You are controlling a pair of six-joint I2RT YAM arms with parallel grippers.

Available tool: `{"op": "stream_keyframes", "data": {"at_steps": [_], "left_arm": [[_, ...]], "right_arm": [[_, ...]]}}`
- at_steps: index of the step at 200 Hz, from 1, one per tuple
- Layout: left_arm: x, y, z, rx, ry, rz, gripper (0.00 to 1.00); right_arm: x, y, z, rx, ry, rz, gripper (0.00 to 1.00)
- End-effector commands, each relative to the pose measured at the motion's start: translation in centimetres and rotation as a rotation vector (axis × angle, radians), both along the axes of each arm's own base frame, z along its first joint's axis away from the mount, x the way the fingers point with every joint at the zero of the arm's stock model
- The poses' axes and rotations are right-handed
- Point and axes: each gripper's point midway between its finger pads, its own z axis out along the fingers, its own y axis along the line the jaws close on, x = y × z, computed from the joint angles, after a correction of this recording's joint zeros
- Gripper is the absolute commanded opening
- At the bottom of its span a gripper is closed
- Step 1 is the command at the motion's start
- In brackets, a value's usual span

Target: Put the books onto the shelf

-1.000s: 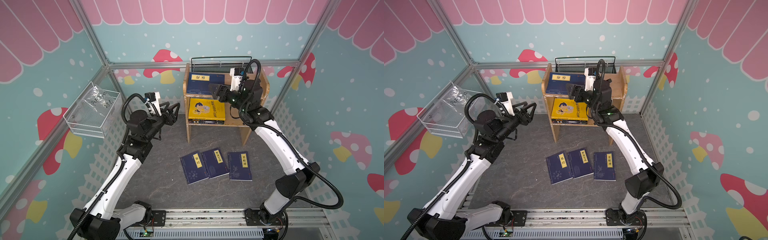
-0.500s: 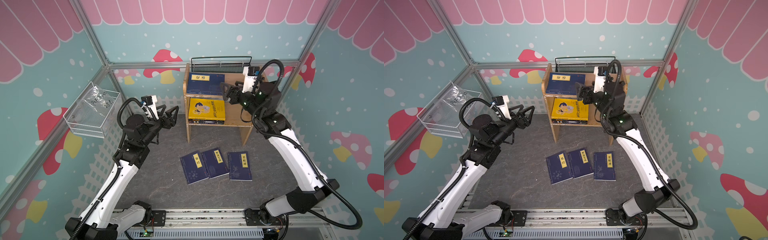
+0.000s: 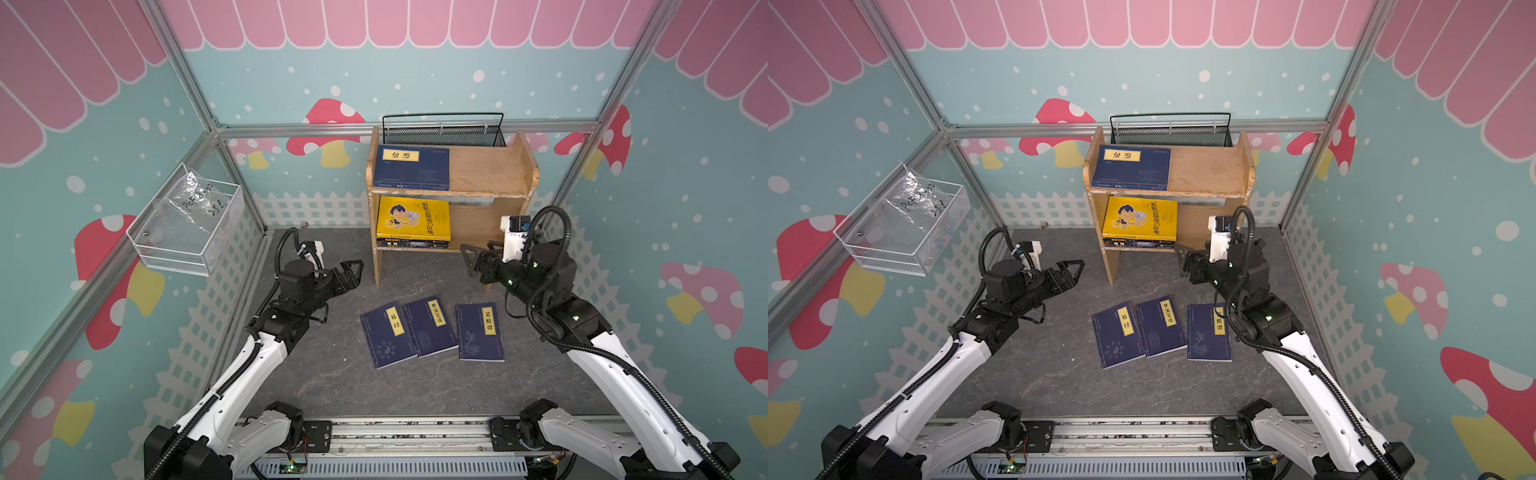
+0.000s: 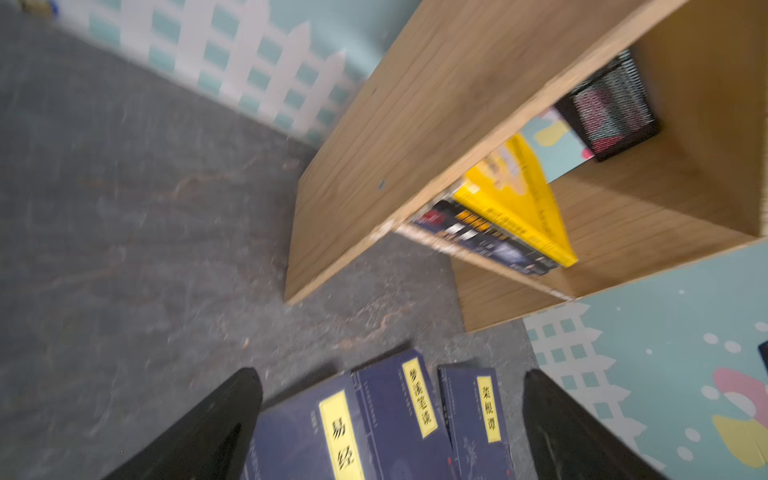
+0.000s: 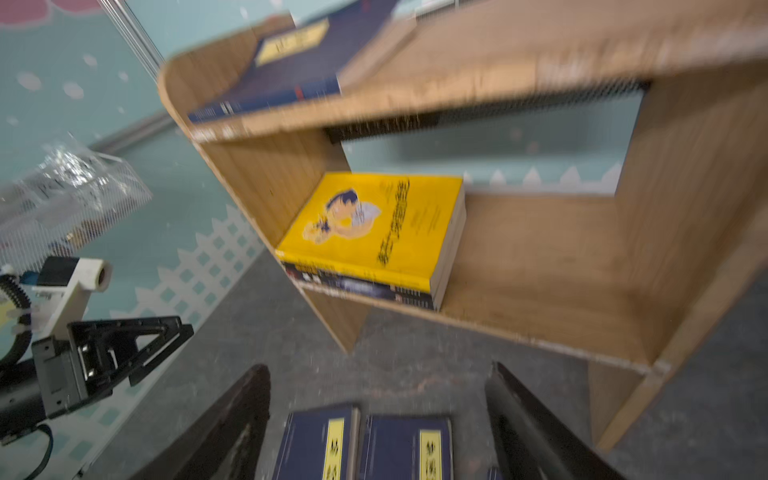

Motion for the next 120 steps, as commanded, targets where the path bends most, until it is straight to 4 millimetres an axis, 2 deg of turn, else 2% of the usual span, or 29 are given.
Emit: {"op": "stream_keyframes", "data": {"at_steps": [1, 26, 47, 49, 74, 120], "left_arm": [[-2.1, 0.0, -5.8, -0.086, 0.228, 0.063, 1.00], [-4.2, -1.1, -10.4, -0.072, 0.350, 0.049, 1.00], [-5.3, -1.9, -12.9, -0.079, 0.416, 0.044, 1.00], [-5.7, -2.4, -13.1, -0.078, 0.422, 0.026, 1.00], [-6.9, -3.3, -15.5, -0.079, 0.492, 0.015, 0.99], [-7.6, -4.6, -18.6, -0.092, 0.561, 0.014, 0.98]], "right_arm": [[-1.4, 1.4, -5.2, 0.078, 0.158, 0.055, 0.80], [-2.0, 3.7, -11.1, 0.144, 0.275, 0.125, 0.76], [-2.1, 5.9, -14.6, 0.139, 0.341, 0.178, 0.72], [-2.2, 6.2, -14.9, 0.133, 0.348, 0.184, 0.71], [-1.9, 8.3, -17.7, 0.084, 0.398, 0.225, 0.68], [-1.5, 11.7, -21.6, 0.066, 0.481, 0.293, 0.62]]}}
